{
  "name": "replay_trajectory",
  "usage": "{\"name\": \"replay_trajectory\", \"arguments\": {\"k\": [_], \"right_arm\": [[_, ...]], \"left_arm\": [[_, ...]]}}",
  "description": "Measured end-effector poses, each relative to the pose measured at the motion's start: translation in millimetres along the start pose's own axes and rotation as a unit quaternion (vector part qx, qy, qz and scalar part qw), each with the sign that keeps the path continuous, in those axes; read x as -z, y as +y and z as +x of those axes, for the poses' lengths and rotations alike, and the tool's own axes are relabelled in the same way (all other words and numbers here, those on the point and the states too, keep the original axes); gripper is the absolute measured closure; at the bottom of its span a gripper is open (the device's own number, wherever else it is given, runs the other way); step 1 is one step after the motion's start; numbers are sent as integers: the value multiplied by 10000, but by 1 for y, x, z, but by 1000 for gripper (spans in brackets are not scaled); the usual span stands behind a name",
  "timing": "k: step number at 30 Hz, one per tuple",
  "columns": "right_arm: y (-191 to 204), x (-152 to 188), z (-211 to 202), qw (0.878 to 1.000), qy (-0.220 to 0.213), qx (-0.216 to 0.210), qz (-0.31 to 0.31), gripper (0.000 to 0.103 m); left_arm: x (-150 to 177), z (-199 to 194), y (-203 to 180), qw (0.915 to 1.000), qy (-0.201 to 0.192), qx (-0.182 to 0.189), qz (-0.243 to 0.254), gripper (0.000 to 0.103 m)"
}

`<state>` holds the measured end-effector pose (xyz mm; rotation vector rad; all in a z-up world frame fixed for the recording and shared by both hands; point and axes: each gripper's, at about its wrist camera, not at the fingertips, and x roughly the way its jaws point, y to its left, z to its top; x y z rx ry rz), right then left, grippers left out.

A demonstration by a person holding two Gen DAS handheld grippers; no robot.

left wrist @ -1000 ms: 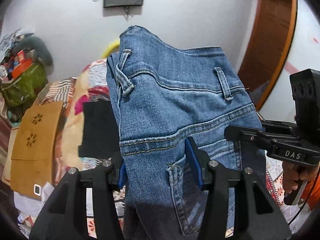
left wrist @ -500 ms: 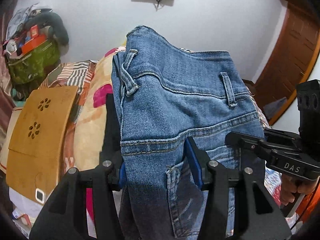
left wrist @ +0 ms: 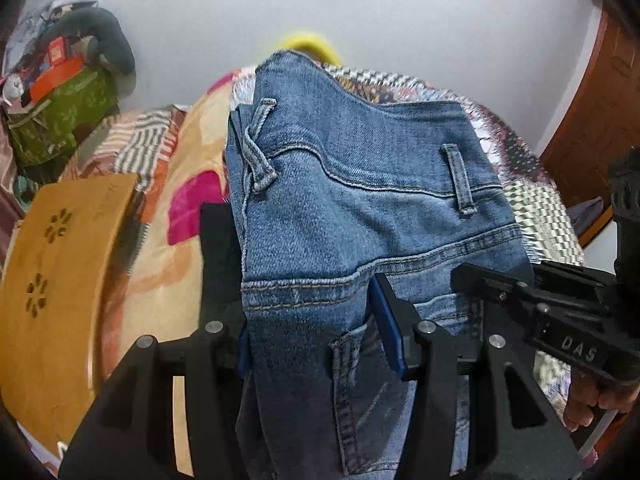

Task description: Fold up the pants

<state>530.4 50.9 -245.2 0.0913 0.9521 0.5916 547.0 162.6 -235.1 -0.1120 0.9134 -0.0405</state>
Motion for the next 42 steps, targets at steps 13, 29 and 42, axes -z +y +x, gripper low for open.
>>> {"name": "replay_trajectory", "arguments": {"k": [13, 29, 42], "right_arm": [[-28, 19, 33, 9960, 580, 594, 343, 71], [93, 81, -239, 9780, -1791, 216, -1046, 71], [144, 188, -396, 9384, -3332, -183, -902, 71]], "left_arm": [[34, 49, 16, 9951, 232, -925, 252, 30], [55, -258, -22, 9827, -1834, -13, -249, 30], [179, -446, -92, 9426, -3336, 102, 106, 30]]}}
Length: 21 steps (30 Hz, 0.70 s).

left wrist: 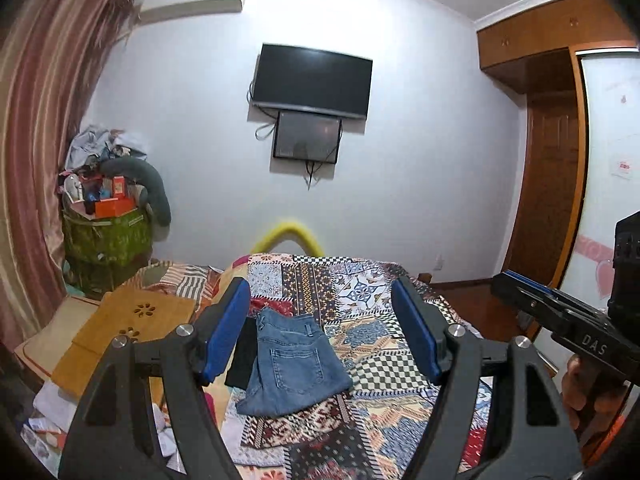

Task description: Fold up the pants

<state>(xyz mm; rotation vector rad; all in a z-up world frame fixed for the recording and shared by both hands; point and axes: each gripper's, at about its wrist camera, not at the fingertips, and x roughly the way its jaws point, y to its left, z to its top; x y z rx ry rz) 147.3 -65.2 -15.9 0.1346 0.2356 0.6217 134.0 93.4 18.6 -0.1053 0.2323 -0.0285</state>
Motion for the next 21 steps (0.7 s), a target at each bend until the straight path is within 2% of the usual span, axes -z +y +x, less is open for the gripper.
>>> {"name": "replay_trajectory", "arguments": {"k": [3, 6, 7, 11, 14, 17, 21], "right_arm": [[10, 9, -18, 10000, -6, 60, -20, 71], [13, 17, -23, 9998, -17, 182, -91, 54], [15, 18, -25, 9995, -47, 275, -130, 47], [15, 20, -32, 9982, -103, 551, -187, 24], [14, 21, -37, 9974, -171, 683, -168, 12], [14, 23, -40, 9961, -254, 808, -254, 3], [18, 26, -43, 9945, -331, 921, -381, 1]], "left_arm": [[10, -24, -11, 10000, -63, -56, 46, 29], [19, -41, -22, 9990, -194, -296, 258, 10], [22, -44, -24, 9986, -234, -358, 314, 7], [27, -51, -31, 9984, -213, -388, 346, 2], [28, -55, -33, 9984, -250, -402, 308, 0], [28, -58, -33, 9984, -269, -393, 290, 0], [30, -61, -34, 9985, -246, -402, 276, 0]]}}
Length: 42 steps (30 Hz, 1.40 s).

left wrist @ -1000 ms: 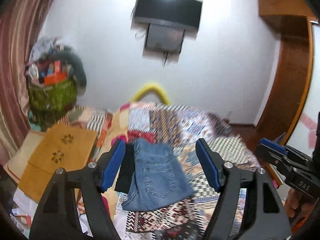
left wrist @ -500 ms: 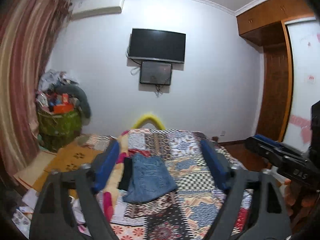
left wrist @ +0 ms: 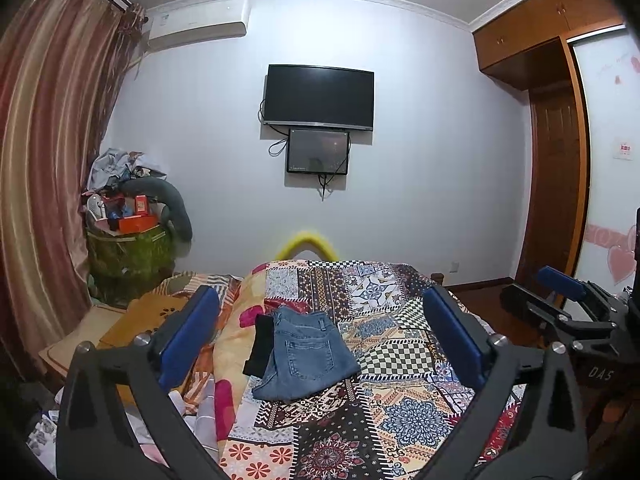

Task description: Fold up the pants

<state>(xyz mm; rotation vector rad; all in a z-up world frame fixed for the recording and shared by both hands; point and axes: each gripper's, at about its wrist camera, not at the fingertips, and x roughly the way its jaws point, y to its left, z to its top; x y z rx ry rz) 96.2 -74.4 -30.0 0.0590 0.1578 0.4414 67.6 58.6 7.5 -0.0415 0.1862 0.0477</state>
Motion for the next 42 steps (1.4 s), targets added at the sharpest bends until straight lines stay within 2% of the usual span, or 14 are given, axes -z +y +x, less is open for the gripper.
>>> {"name": "replay_trajectory", "arguments": {"k": [24, 42], "right_arm": [[0, 11, 6, 9997, 257, -33, 35, 0], [0, 10, 1, 9997, 238, 21, 0, 0]], "left_arm": [[7, 6, -2, 9999, 97, -2, 53, 0], [8, 7, -4, 9999, 96, 4, 54, 0]]}}
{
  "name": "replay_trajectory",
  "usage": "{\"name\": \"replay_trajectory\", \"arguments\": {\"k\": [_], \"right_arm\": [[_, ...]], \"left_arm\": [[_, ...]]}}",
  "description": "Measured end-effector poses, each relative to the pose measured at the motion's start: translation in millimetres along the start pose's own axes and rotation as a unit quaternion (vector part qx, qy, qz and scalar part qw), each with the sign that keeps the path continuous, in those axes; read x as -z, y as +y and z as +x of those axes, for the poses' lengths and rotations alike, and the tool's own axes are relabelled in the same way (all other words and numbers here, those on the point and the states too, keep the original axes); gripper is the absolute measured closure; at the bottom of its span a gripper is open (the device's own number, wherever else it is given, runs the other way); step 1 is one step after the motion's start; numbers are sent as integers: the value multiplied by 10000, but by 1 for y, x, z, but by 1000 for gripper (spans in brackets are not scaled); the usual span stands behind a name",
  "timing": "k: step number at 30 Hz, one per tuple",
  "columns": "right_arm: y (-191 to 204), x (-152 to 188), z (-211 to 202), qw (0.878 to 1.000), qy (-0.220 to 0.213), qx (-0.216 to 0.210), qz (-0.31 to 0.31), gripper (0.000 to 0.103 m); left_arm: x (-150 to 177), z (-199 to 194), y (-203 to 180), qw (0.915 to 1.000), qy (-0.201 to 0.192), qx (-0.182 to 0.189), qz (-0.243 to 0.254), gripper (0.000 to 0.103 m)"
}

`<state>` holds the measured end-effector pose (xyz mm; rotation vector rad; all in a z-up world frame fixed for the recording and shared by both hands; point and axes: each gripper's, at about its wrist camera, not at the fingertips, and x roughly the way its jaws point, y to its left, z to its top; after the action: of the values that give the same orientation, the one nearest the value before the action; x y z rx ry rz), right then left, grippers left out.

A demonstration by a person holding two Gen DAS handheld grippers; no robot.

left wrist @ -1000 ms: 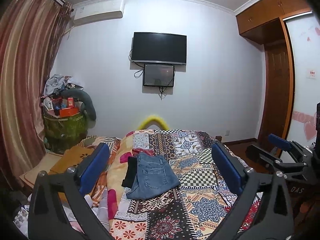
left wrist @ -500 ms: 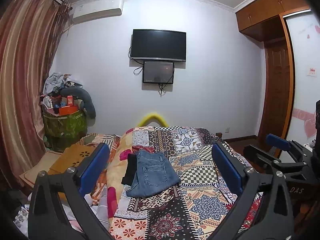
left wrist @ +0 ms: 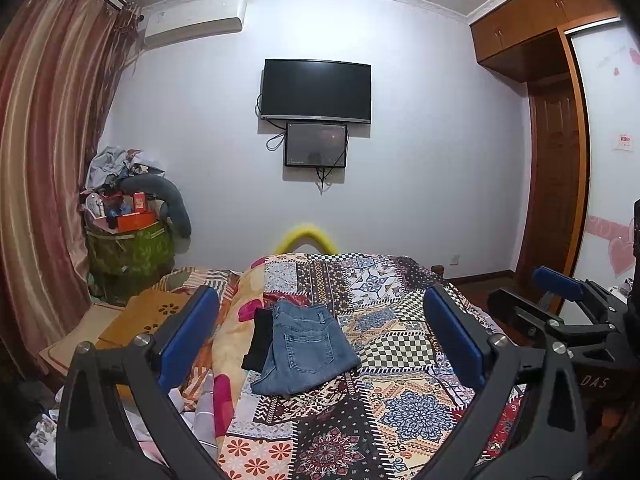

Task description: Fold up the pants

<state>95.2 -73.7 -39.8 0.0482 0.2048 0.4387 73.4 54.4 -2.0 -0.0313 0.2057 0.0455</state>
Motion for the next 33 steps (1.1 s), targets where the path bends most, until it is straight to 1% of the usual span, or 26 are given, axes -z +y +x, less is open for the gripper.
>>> {"name": "replay_trajectory", "arguments": {"k": [23, 27, 33], "right_arm": [[1, -1, 0, 10000, 37, 14, 80, 0], [1, -1, -1, 9999, 36, 15, 107, 0], [0, 1, 1, 9999, 55, 32, 108, 0]], "left_arm": [[1, 4, 0, 10000, 21, 63, -8, 0], [2, 7, 2, 9998, 137, 134, -29, 0], [5, 9, 3, 9999, 148, 66, -35, 0]]}}
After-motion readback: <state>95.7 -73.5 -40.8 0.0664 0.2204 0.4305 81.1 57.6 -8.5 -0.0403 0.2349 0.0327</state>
